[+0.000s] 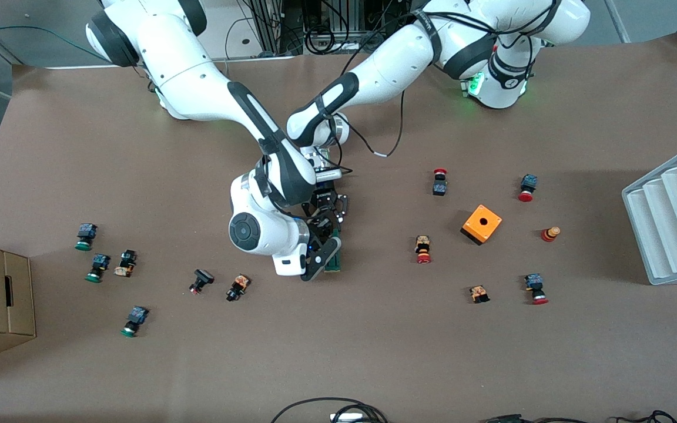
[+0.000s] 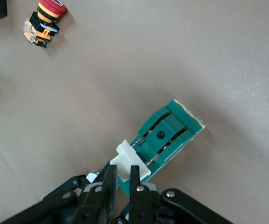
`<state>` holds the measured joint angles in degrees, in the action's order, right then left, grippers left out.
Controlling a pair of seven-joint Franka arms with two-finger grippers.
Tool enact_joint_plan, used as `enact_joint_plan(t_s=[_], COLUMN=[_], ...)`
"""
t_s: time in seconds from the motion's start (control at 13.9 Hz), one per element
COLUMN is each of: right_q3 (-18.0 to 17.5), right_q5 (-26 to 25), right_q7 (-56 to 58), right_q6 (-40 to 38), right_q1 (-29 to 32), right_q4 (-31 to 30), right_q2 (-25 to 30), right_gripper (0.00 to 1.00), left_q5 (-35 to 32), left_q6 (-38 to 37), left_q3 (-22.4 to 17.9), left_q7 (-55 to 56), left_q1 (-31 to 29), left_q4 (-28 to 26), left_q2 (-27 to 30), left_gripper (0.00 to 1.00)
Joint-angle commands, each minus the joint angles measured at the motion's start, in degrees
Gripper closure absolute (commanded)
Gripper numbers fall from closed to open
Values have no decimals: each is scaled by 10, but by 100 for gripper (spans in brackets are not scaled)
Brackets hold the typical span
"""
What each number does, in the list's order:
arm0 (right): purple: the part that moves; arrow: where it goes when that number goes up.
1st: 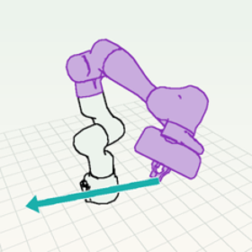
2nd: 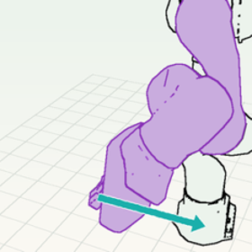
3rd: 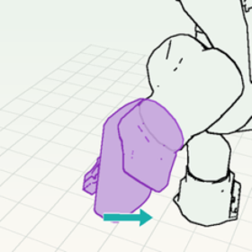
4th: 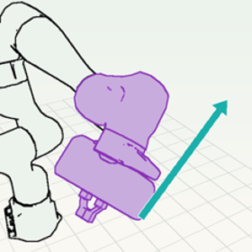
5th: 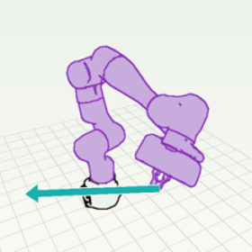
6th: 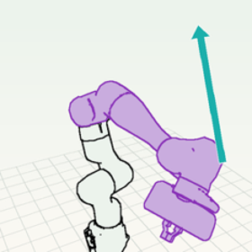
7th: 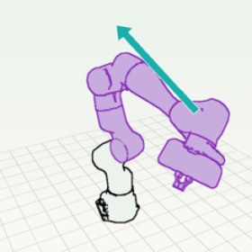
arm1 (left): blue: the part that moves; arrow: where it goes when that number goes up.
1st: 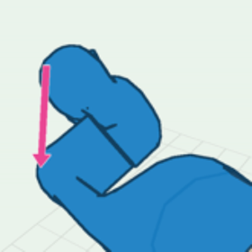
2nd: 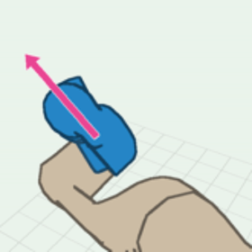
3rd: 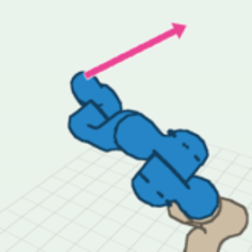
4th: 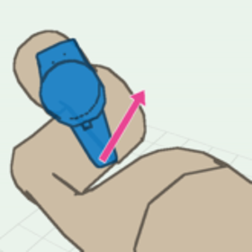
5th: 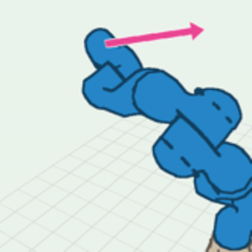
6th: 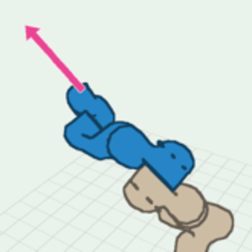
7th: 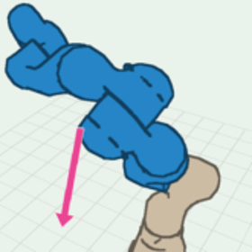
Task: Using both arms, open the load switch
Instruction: 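Press the white lever down flat onto the switch body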
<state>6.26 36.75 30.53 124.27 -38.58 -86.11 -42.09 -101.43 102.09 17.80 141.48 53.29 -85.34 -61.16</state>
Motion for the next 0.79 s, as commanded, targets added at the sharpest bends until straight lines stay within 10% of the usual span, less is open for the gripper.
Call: enact_joint_plan(t_s=[0.0, 0.72], right_q3=[-4, -4], right_q5=[-4, -6], right_q7=[2, 3], right_q6=[26, 47], right_q1=[-11, -17], right_q4=[-22, -31], right_q2=[4, 0], right_gripper=[86, 87], left_q5=[4, 4], left_q6=[9, 9], left_q3=[5, 5], left_q7=[-12, -16], left_q1=[-3, -3], left_q4=[-4, -4], left_q2=[5, 6], left_gripper=[49, 50])
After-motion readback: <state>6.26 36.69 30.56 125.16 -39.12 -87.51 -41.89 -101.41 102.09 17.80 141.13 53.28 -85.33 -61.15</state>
